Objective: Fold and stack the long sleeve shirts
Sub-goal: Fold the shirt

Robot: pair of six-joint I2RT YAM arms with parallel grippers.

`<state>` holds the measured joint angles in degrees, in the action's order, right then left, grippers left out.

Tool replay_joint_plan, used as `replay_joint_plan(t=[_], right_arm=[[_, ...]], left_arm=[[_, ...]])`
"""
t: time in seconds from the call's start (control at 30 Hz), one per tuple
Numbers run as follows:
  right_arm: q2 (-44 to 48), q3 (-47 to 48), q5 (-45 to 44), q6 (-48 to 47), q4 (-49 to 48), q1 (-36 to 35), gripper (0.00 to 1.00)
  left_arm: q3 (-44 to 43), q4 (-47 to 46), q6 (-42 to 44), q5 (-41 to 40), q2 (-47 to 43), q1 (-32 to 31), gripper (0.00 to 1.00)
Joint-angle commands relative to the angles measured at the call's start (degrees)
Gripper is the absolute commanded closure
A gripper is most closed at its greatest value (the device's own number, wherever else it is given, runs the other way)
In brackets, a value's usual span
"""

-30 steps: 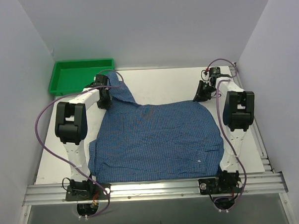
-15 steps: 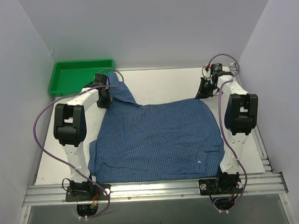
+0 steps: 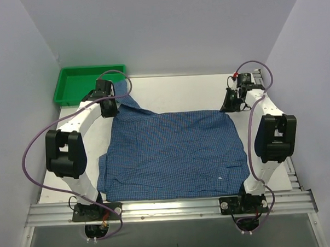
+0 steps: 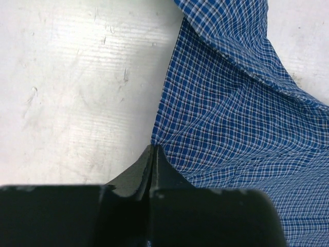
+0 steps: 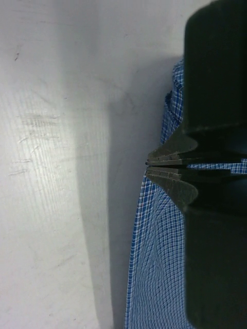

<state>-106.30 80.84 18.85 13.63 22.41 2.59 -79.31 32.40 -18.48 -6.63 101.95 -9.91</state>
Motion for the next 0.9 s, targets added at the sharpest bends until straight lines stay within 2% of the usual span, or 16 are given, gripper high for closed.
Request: replay_joint_plan(t=[0.0, 0.3, 0.67, 0.87], right_arm=[[5.7, -3.7, -3.2, 1.0, -1.4, 0.2, 1.00], [13.8, -12.5, -4.2, 2.9, -3.8, 0.3, 1.00], [25.4, -25.3, -11.1, 5.4, -5.6, 0.4, 1.00], [27.3, -29.9, -14.5, 9.4, -6.1, 1.3, 1.00]], left_arm=[[2.1, -0.4, -0.4, -0.5, -4.7, 0.3, 1.00], [11.4, -0.8, -2.4, -0.5, -13.6, 0.2, 1.00], [21.7, -0.6, -4.2, -2.3, -22.8, 0.2, 1.00], [26.7, -0.4, -6.7, -0.4, -25.0, 0.2, 1.00]])
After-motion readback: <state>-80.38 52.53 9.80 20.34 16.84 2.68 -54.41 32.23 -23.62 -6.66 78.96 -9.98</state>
